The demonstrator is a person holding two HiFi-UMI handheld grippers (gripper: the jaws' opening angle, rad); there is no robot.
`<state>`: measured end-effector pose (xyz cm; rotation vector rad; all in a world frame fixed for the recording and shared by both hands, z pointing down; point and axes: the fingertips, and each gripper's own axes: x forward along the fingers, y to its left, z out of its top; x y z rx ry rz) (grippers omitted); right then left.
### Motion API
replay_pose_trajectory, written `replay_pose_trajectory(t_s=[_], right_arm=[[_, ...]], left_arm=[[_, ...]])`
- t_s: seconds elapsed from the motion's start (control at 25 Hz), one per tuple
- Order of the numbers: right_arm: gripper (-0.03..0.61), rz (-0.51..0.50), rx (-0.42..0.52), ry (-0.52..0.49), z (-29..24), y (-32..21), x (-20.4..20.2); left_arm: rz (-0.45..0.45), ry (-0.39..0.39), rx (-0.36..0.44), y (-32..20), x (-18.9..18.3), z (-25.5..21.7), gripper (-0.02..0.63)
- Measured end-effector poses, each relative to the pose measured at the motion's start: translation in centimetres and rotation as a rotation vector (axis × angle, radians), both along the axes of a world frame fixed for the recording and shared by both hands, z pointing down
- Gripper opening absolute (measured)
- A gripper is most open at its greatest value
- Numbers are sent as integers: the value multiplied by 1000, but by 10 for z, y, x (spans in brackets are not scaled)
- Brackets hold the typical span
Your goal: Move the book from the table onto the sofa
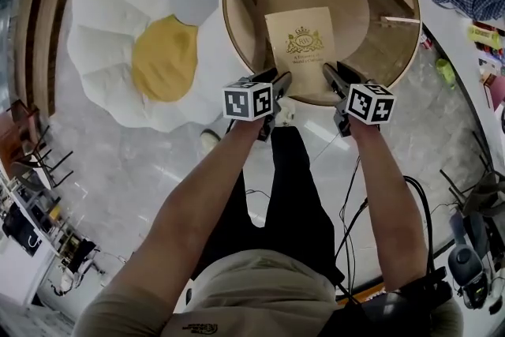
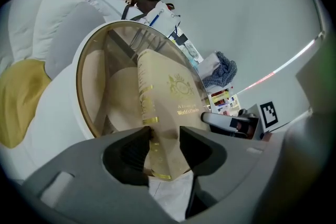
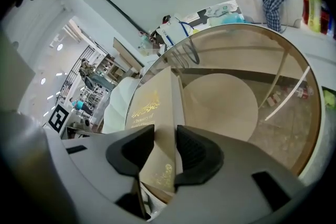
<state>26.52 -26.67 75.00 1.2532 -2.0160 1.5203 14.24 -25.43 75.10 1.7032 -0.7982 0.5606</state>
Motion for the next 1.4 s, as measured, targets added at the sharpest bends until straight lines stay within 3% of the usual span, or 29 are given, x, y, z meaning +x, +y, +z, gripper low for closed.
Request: replay_pose_trajectory(t_s=[0.32,0.88,1.12,1.4], right_arm=[[118,38,46,-3,-36,26,-45],[114,-74,123,-33,-96,57,-215],[114,-159,119,-48,-89,63,-296],[114,-259,89,-64,-48,68,-365]], left_arm=[[-37,4,28,25,-46,-26,179],[-166,-21,115,62,-215,-85,179],[-250,-41,108,75,-296,-78,179],[-340,-72,90,82,-365,-44,179]])
